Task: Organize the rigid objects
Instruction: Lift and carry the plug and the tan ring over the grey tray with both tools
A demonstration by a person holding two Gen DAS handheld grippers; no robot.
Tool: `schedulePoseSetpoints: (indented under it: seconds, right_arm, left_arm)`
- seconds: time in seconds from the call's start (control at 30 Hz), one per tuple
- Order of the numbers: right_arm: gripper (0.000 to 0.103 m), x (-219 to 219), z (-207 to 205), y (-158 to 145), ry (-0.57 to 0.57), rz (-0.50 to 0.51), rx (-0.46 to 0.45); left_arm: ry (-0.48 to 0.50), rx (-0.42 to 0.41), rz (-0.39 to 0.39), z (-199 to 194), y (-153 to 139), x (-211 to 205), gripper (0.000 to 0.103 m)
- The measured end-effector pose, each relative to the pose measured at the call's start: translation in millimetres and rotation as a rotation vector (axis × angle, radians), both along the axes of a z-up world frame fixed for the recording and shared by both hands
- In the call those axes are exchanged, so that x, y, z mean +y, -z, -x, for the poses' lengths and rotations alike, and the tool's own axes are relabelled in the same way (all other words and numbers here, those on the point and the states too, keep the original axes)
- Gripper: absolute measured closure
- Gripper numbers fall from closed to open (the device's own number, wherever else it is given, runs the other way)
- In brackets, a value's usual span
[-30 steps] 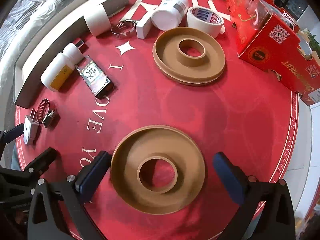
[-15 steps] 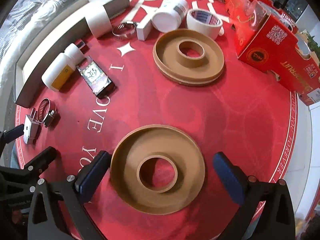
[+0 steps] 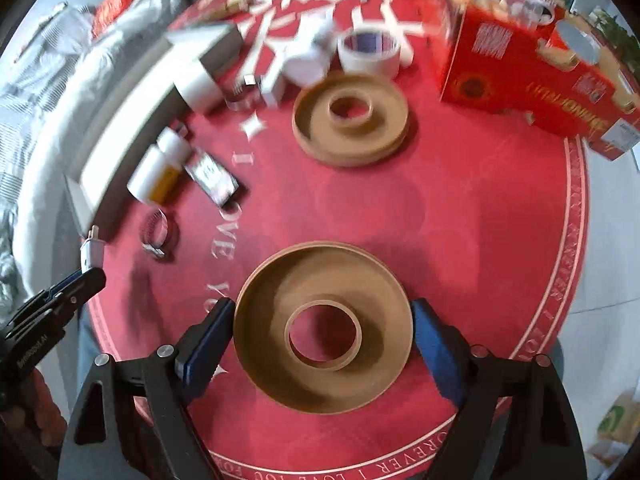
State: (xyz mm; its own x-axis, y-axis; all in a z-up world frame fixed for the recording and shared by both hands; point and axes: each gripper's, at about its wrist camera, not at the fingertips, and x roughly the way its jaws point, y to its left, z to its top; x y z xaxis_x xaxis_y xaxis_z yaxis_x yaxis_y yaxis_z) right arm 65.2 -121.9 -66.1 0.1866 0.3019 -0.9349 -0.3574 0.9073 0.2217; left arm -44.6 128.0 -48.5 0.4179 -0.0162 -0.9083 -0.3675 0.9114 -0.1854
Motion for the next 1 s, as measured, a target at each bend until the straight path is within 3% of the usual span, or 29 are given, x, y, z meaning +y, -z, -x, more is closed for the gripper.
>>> schedulePoseSetpoints:
  seconds: [0.33,0.63,0.83,1.0]
  right_arm:
    - [0.015,21.6,-17.5,-76.4,-0.029,-0.118,-0.11]
    - [0.015,112.1,-65.1,-152.0,-0.088,-0.184,-0.232]
    - [0.015,175.8,-106.5,-180.7,-0.121,-0.195,-0.273]
    - [0.015,217.2,-122.9,-159.0,-0.152,-0.145,-0.259]
  left_arm:
    - [-0.103,-0.114,-0.066,-18.8,-71.2,11.3,0.07]
    - [-0.224,-0.245,-0.19,-61.7,-139.0,55.6,0.07]
    - [-0.302,-0.247,-0.275,-92.9,-144.5,87.2,0.07]
    - [-0.349,-0.16,-0.245,-112.2,-104.7,116.2,0.07]
